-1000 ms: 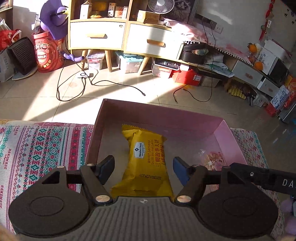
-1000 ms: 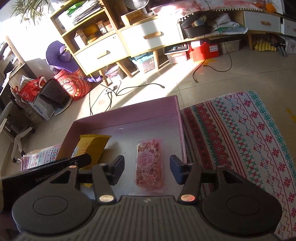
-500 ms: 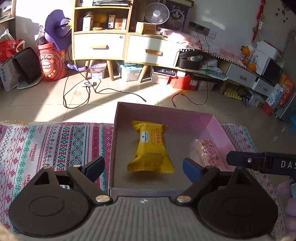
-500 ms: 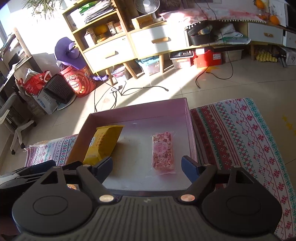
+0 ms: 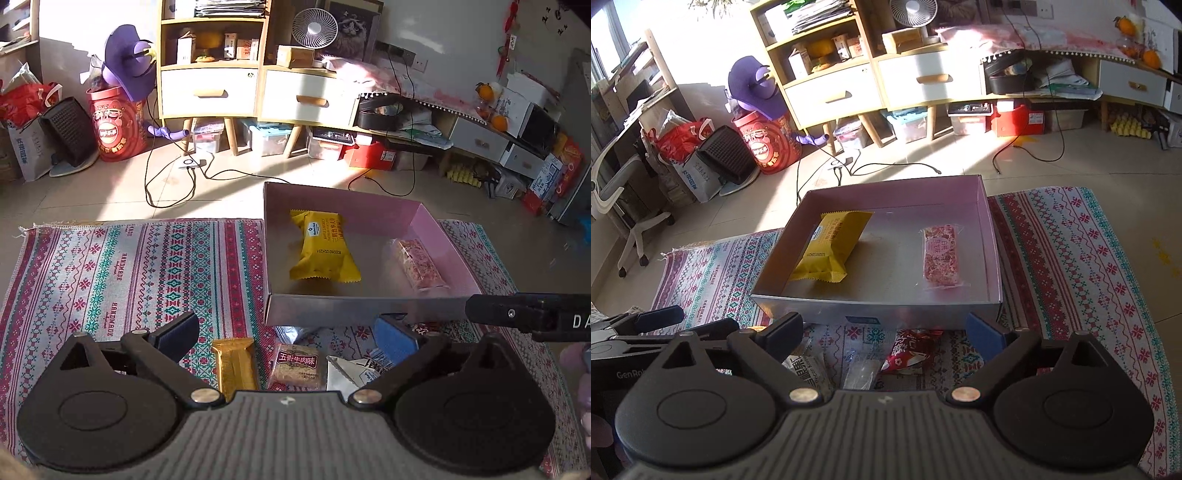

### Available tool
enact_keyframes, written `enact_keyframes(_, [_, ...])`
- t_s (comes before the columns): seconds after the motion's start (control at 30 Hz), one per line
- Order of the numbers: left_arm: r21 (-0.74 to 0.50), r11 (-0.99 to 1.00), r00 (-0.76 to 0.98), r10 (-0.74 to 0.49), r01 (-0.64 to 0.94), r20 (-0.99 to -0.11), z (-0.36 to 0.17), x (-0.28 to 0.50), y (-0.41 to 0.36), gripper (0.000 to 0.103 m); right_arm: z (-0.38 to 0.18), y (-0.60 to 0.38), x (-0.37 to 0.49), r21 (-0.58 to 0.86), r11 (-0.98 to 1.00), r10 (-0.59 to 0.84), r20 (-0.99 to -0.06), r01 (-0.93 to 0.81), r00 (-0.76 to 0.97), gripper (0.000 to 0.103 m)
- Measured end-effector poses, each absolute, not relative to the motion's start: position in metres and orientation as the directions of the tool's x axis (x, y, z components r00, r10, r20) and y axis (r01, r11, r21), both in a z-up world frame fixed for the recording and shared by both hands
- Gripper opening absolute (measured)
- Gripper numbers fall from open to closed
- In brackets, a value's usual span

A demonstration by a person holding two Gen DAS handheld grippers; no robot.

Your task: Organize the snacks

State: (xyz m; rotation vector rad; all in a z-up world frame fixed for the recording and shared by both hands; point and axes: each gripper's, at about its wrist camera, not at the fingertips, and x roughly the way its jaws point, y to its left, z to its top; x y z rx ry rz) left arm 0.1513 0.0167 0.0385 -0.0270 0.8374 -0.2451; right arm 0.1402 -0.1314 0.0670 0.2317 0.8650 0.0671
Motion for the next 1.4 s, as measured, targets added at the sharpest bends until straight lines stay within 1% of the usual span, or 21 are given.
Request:
enact_keyframes(0.2, [-0.100,0.972,0.628,-0.215,0.213,-0.748,0.039,0.126,0.024,0.103,0.065,-0.125,0.116,0.202,0.979,0.141,-0.751,0.022,0.646,0.096])
enact_keyframes(0.37, [-0.126,0.972,0.619,-0.223,0.197,-0.753,0.034,0.104,0.038,0.103,0.061,-0.121,0.102,0.190,0.982,0.143,-0.753,0.004,0.642,0.097])
enact_keyframes(0.47, [-0.141,0.972,0.613,-0.228,0.188,-0.756,0.028,0.094,0.047,0.103,0.058,-0.117,0.092,0.184,0.983,0.149,-0.752,-0.013,0.642,0.098])
enact_keyframes(0.63, [-0.117,0.976,0.628,-0.209,0.184,-0.750,0.020,0.078,0.060,0.103,0.050,-0.110,0.079,0.158,0.987,0.144,-0.741,-0.039,0.655,0.100])
enact_keyframes(0.83, [-0.127,0.978,0.622,-0.203,0.166,-0.756,0.006,0.065,0.080,0.103,0.041,-0.100,0.066,0.127,0.987,0.161,-0.738,-0.099,0.656,0.100])
enact_keyframes(1.17, [-0.140,0.979,0.636,-0.202,0.147,-0.745,-0.020,0.046,0.111,0.103,0.032,-0.087,0.044,0.093,0.979,0.192,-0.709,-0.180,0.679,0.101])
enact_keyframes(1.27, [-0.126,0.979,0.637,-0.202,0.163,-0.744,-0.029,0.045,0.116,0.103,0.026,-0.082,0.040,0.073,0.974,0.201,-0.714,-0.214,0.670,0.101])
enact_keyframes(1.4, [-0.033,0.974,0.674,-0.179,0.224,-0.716,-0.035,0.048,0.115,0.103,0.019,-0.073,0.037,0.049,0.967,0.207,-0.726,-0.251,0.655,0.101])
